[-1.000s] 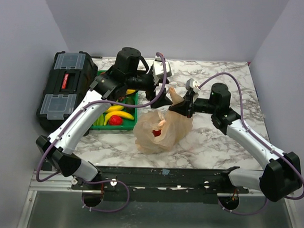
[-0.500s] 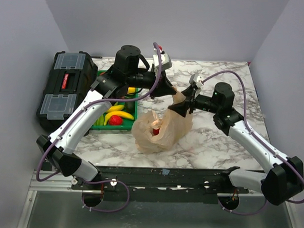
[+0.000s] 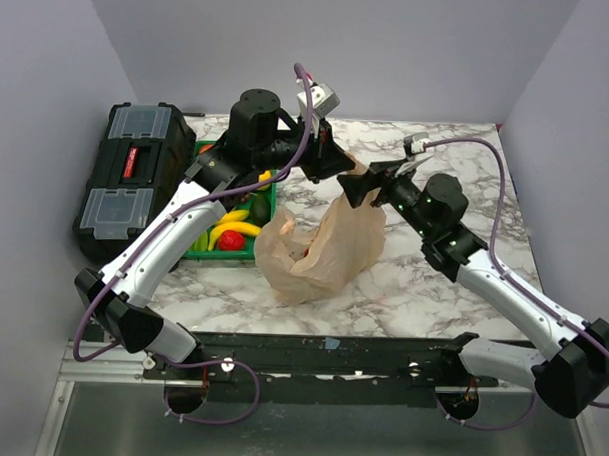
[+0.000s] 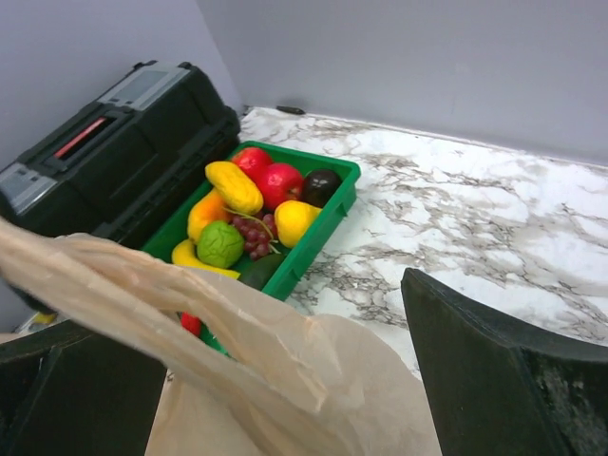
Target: Place the fake fruits into the plastic bag and tie a complex knot
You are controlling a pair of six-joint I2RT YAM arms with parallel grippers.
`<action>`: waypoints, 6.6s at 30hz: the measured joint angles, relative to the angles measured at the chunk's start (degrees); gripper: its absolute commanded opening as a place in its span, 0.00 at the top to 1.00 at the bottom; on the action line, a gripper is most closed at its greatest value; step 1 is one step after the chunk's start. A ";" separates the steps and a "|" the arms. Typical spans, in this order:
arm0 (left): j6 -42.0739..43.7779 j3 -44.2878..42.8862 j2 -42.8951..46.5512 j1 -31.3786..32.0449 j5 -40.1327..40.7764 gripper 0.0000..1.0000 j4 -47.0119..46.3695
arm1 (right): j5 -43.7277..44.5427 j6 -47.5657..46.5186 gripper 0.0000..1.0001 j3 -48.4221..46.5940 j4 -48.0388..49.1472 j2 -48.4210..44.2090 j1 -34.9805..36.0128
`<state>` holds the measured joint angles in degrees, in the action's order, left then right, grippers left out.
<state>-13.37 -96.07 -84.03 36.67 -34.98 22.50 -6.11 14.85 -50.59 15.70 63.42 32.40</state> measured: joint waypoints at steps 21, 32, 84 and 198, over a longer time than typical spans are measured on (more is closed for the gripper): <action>-4.04 2.03 -0.44 -2.60 4.48 1.00 1.20 | 8.81 -8.87 0.87 18.12 24.94 14.40 7.54; -1.18 1.40 -2.29 -9.27 9.66 1.00 5.60 | 5.38 -10.51 0.99 19.28 27.15 12.57 7.78; 63.21 -20.31 -11.58 8.20 -2.80 0.01 32.98 | 14.12 -8.52 0.99 22.99 18.10 4.55 7.72; -10.86 7.87 0.61 -12.52 12.44 1.00 7.82 | -5.73 -33.03 0.99 24.41 36.30 10.14 8.61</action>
<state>-24.23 -88.20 -83.42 24.14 -22.55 30.33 -11.84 -18.17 -26.17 52.01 73.56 41.01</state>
